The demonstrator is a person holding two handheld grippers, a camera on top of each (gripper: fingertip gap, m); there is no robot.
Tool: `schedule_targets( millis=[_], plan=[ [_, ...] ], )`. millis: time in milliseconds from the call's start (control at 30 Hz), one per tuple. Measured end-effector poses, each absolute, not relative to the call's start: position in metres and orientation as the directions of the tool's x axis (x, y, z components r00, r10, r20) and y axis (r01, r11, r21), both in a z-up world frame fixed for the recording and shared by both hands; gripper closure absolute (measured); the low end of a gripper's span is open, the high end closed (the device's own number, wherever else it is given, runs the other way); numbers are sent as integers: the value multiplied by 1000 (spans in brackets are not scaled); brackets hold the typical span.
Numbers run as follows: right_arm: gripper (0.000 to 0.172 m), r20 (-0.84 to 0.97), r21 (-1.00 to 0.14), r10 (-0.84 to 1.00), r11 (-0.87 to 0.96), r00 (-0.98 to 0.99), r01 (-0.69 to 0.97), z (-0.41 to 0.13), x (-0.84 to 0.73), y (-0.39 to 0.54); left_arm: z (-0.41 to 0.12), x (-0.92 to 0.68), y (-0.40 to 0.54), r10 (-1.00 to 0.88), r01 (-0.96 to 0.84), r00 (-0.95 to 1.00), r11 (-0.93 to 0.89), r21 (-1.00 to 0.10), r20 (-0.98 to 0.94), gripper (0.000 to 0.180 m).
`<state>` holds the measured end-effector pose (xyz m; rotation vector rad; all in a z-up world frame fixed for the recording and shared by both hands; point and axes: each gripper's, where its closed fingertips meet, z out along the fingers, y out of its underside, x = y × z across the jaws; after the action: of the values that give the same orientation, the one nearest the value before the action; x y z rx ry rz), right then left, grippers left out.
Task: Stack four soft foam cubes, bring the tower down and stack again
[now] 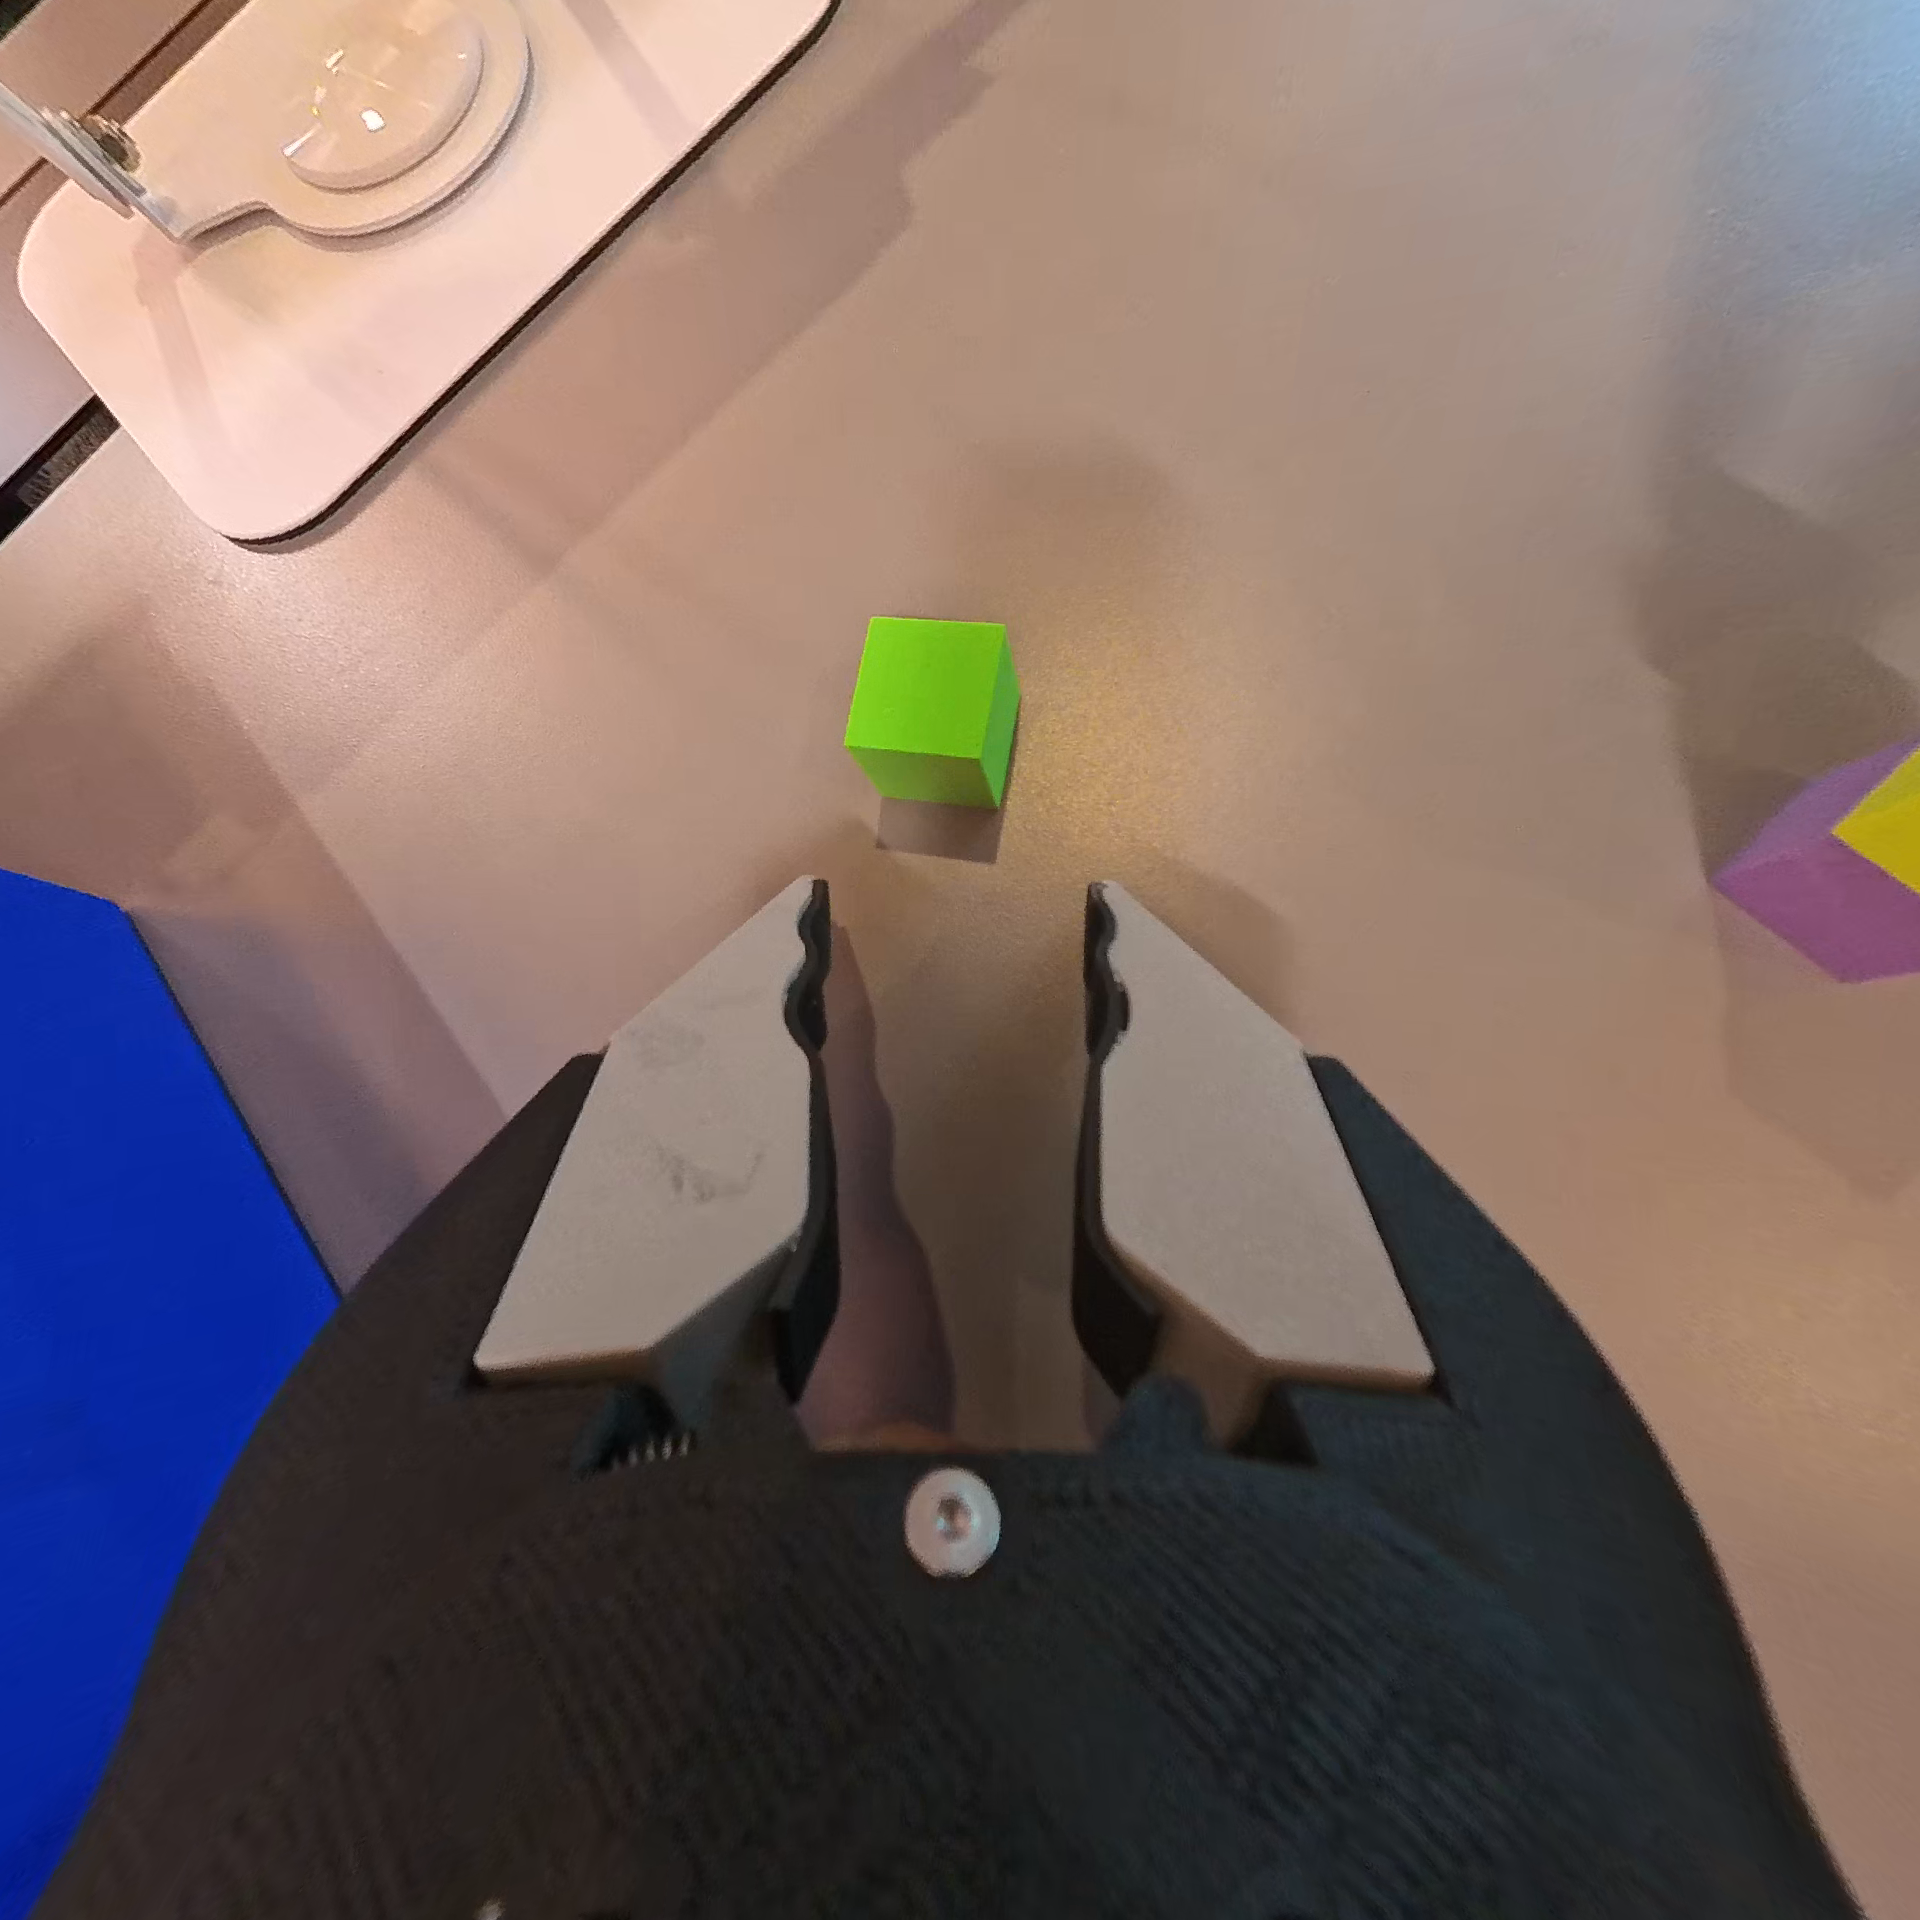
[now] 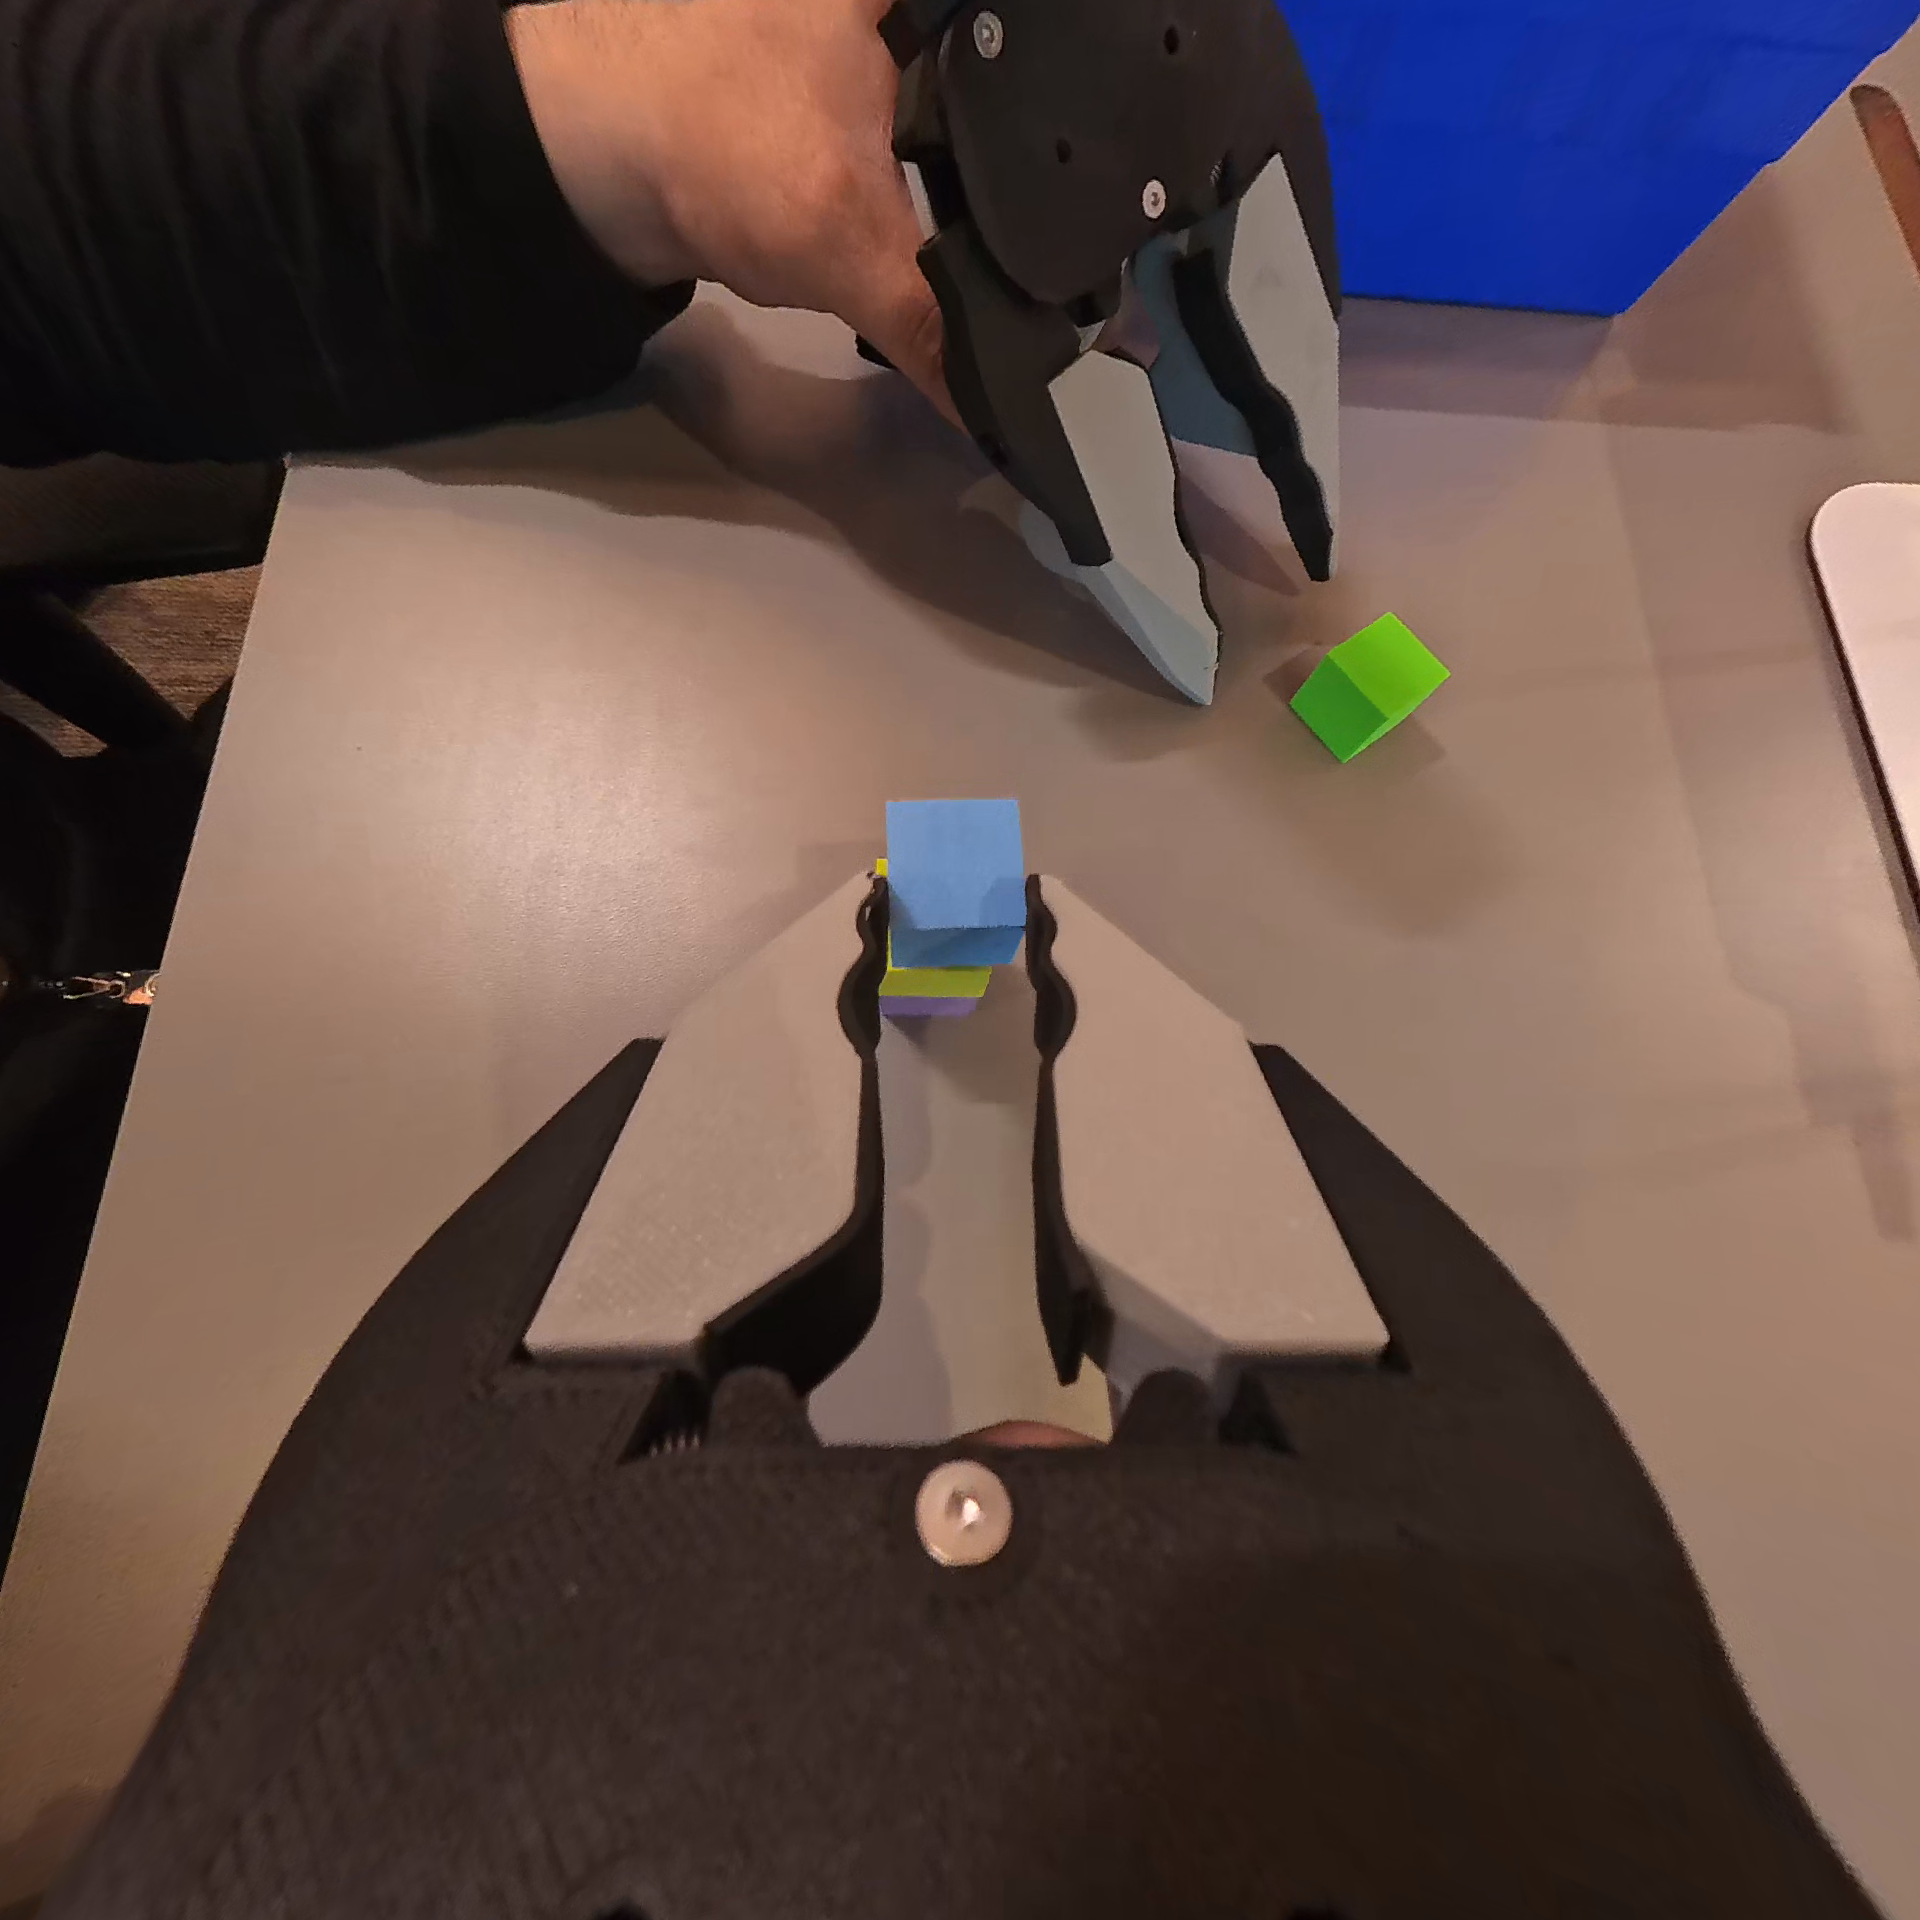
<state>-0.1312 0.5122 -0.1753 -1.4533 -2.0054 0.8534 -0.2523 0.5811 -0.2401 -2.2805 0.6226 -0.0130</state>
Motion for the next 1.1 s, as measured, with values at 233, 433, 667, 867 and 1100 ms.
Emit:
schedule_targets(
  millis=[233, 433, 667, 867, 1100],
  plan=[
    [149, 17, -738, 957, 207, -288, 643, -177, -131, 510, -240, -252, 581, -439, -432, 881, -593, -679, -177, 133],
    [149, -6, -745, 965, 171, -263, 645, -174, -132, 511, -240, -252, 581, -439, -432, 881, -594, -679, -176, 133],
    [149, -11, -752, 975, 138, -222, 645, -173, -130, 510, -240, -252, 581, -440, -433, 880, -593, -679, -178, 133],
    [149, -22, -768, 986, 88, -163, 635, -171, -129, 513, -240, -252, 581, -440, -433, 880, -592, -679, -178, 134],
    [149, -11, -762, 984, 106, -176, 639, -173, -129, 511, -240, -252, 581, -440, -433, 880, -592, -680, -178, 134]
  ],
)
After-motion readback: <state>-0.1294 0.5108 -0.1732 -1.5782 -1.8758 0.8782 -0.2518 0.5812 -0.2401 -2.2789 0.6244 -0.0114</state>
